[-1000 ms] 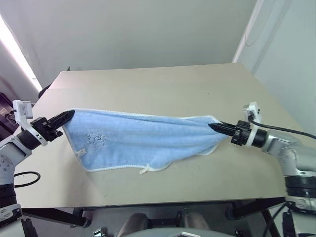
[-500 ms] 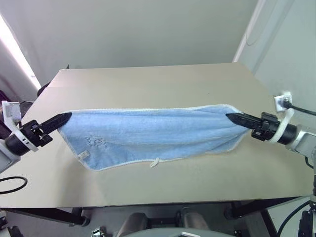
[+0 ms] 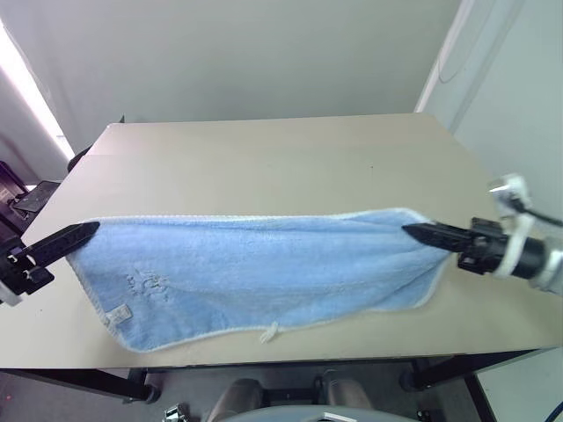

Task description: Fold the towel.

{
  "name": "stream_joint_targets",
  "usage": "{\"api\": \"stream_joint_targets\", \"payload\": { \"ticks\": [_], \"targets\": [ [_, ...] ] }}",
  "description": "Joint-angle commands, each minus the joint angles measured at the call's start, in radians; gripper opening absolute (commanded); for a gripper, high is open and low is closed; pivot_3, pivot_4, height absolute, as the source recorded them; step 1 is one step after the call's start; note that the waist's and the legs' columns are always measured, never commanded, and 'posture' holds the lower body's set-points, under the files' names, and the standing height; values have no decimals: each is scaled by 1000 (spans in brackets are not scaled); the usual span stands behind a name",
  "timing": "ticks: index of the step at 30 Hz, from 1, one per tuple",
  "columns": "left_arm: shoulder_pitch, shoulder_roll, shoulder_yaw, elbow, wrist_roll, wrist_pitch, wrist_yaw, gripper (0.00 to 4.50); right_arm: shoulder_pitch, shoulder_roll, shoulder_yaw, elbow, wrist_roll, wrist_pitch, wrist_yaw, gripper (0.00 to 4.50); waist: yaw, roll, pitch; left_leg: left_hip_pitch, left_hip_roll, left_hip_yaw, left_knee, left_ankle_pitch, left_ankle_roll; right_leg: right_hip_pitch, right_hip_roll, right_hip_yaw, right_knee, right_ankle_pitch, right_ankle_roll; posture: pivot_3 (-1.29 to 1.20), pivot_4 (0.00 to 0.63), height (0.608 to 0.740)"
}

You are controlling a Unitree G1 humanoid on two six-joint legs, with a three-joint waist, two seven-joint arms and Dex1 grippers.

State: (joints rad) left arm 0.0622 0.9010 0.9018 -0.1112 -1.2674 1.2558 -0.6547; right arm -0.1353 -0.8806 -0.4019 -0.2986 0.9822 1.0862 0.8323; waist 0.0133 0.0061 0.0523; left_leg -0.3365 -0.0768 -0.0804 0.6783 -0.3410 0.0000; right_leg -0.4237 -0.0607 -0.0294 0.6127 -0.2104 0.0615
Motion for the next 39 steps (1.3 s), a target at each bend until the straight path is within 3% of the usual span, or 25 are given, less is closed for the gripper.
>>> {"api": "stream_joint_targets", "payload": {
  "ticks": [1, 6, 11, 16, 17, 20, 23, 32, 39],
  "targets": [
    [-52, 3, -125, 48, 92, -62, 2, 26, -72, 61, 169, 92, -163, -109, -49, 0, -1, 0, 0, 0, 0, 0, 0, 0, -1, 0, 0, 0, 0, 0, 0, 0, 0, 740],
    [-159, -50, -384, 154, 289, -208, -47, 26, -179, 187, 365, 332, -404, -287, -108, 0, 1, 0, 0, -3, 0, 1, 0, 2, 1, -4, 0, 0, 0, 5, -3, 0, 0, 740],
    [-290, -111, -509, 386, 496, -429, -62, 26, -245, 291, 389, 484, -533, -437, -176, 0, 1, -1, 0, -4, -1, 1, -5, 3, -2, -7, 0, 0, 0, 6, -2, 0, 0, 740],
    [-368, -138, -550, 517, 584, -515, -97, 26, -248, 314, 420, 545, -609, -504, -164, 0, -1, -1, -1, -3, -1, 1, -7, 3, -1, -8, 0, 1, 0, 6, -2, 0, 0, 740],
    [-371, -141, -553, 518, 589, -517, -108, 0, -248, 318, 417, 550, -607, -504, -155, 477, -2, -1, -1, -3, -1, 1, -8, 3, -1, -8, 0, 1, 0, 6, -2, 0, 0, 740],
    [-366, -147, -558, 494, 591, -506, -137, 0, -237, 308, 409, 521, -583, -473, -106, 1244, -2, -2, -1, -3, -1, 1, -10, 4, -1, -9, 0, 2, 0, 6, -2, 0, 0, 740],
    [-356, -149, -564, 472, 602, -504, -154, 0, -250, 294, 415, 520, -588, -447, -73, 2345, -1, -2, -1, -2, -1, 1, -10, 4, -1, -9, 0, 2, 0, 6, -3, 0, 0, 740],
    [-325, -180, -558, 404, 605, -484, -152, 0, -458, 347, 432, 784, -660, -487, -56, 2345, -6, -2, -1, -1, 0, 1, -10, 5, -2, -8, 0, 2, 1, 7, -4, 0, 0, 740],
    [-290, -196, -546, 362, 607, -479, -136, 0, -591, 397, 546, 1029, -809, -523, -17, 2345, -19, -6, -3, -1, 0, 1, -10, 5, -3, -8, 0, 2, 2, 8, -5, 0, 0, 740]
  ]
}}
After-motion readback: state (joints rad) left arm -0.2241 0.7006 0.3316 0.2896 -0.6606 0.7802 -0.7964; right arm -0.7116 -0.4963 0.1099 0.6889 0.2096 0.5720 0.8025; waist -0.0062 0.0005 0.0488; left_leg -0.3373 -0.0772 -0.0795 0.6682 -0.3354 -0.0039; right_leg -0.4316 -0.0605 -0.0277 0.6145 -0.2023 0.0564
